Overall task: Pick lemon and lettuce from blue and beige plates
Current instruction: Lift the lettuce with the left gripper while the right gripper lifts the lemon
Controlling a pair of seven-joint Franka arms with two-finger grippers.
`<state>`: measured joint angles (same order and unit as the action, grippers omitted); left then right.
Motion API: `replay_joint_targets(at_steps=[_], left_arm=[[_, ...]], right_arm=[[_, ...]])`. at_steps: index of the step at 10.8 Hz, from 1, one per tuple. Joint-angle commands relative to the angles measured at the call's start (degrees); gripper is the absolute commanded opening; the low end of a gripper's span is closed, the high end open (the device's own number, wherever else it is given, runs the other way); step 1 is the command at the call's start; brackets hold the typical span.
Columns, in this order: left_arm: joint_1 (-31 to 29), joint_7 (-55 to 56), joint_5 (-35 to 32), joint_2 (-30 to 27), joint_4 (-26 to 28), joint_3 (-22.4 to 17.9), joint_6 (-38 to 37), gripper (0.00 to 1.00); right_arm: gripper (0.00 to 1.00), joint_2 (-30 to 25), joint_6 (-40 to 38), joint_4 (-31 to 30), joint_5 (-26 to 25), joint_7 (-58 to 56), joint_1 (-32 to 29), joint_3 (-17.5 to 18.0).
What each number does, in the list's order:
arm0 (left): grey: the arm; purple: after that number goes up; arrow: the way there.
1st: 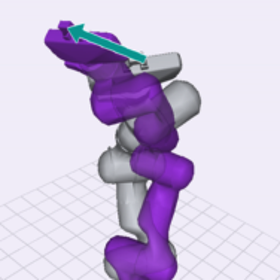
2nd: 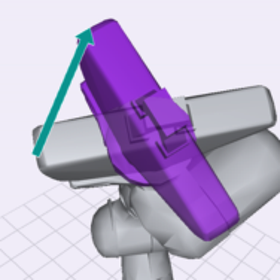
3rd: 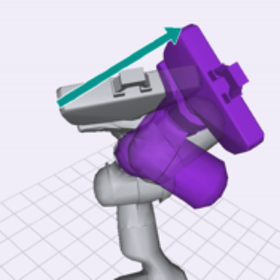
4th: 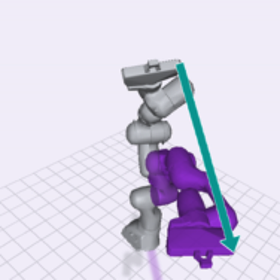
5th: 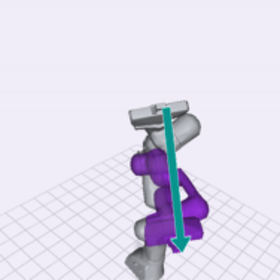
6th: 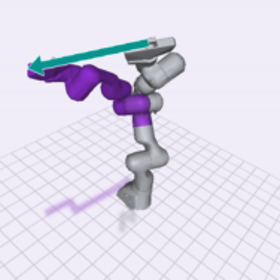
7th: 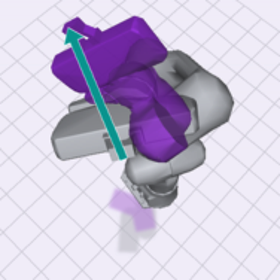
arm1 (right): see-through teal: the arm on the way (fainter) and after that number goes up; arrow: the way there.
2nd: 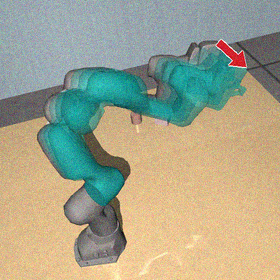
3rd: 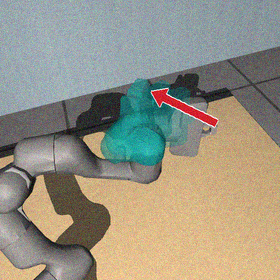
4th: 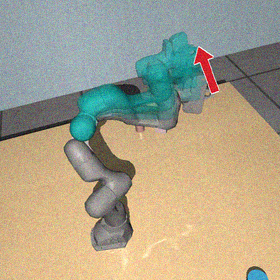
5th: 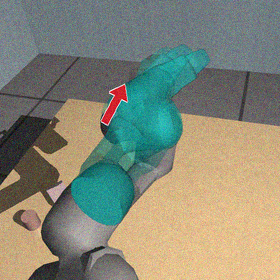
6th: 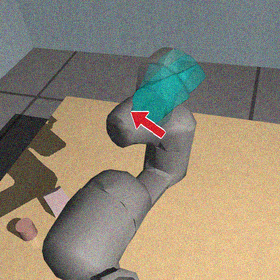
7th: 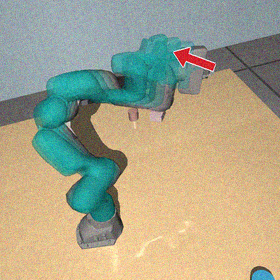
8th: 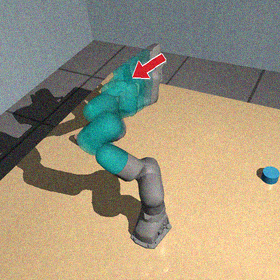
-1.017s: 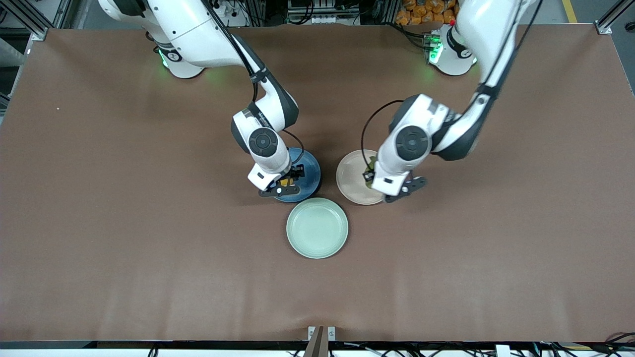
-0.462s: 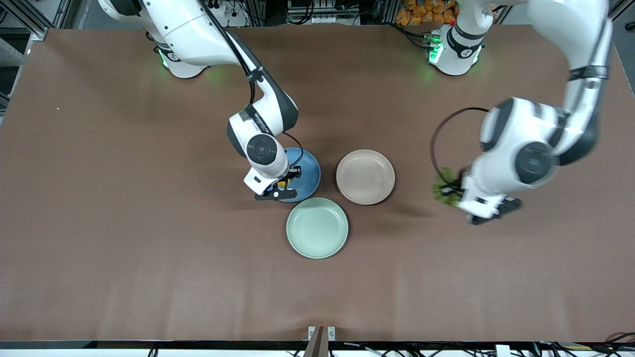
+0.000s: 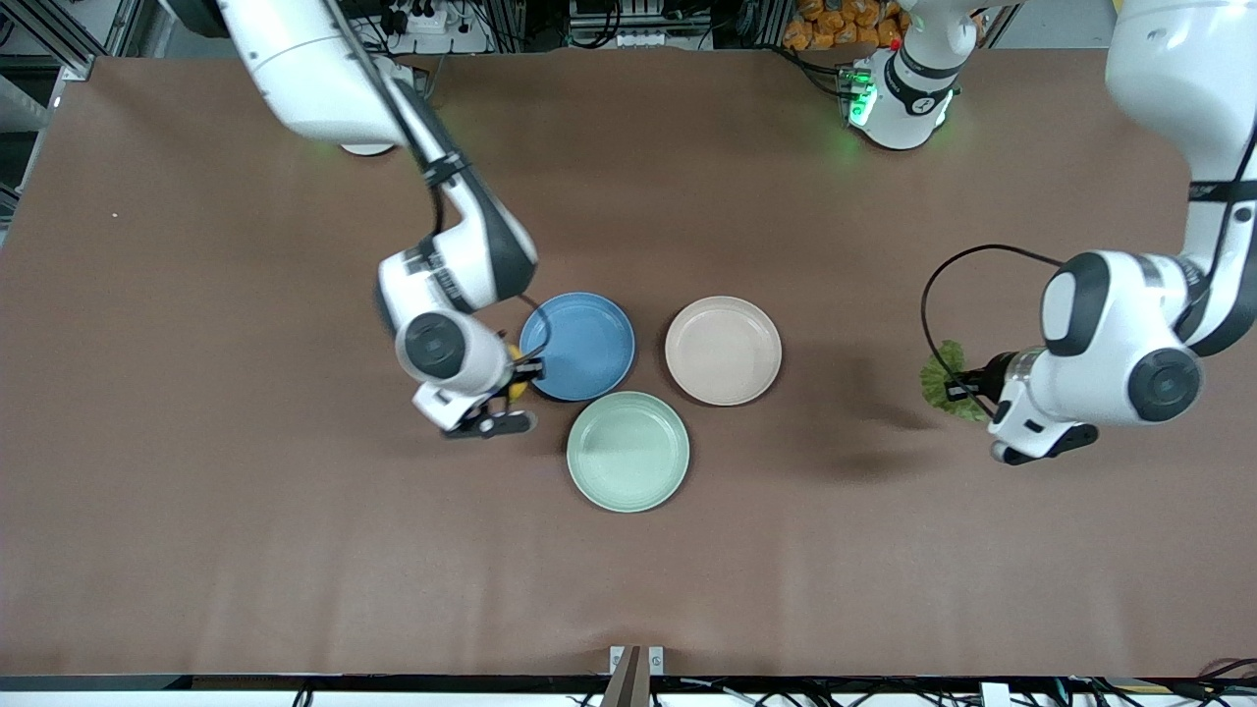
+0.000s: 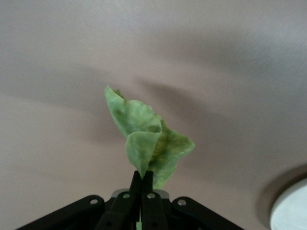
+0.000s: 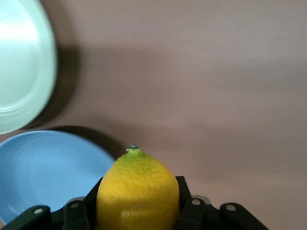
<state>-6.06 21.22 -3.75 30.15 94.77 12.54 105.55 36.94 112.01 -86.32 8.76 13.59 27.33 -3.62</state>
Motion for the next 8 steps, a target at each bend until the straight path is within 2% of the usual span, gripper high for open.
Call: replay_joint_targets(at_steps=[1,2,3,5,8], left_arm=[[0.6,0.9,-1.8,2.4,-0.5,0.5,0.6,0.0],[0.7,1.0,-1.8,3.3,-0.5,0.5,0.9,0.19],[0.7,1.0,-1.9,3.7,-0.5,0.5,1.0,0.99],[0.7,0.7,-2.0,2.3,-0.9,0.5,0.5,1.0],[1.0,0.4,-2.1,-4.0,-1.2,0.8,-1.4,1.0]], right_arm=[[0.0,-1.2,-5.2,1.4,-0.1,-6.5,-4.7,0.4],[0.0,-1.6,-7.2,1.6,-0.1,-9.8,-7.4,0.3],[0.0,-2.0,-8.7,1.5,-0.5,-11.9,-9.4,-0.2],[0.0,-2.1,-11.5,1.5,-4.7,-15.8,-12.5,-0.9],[0.0,-2.2,-11.0,0.8,-6.6,-18.9,-16.2,-0.9]])
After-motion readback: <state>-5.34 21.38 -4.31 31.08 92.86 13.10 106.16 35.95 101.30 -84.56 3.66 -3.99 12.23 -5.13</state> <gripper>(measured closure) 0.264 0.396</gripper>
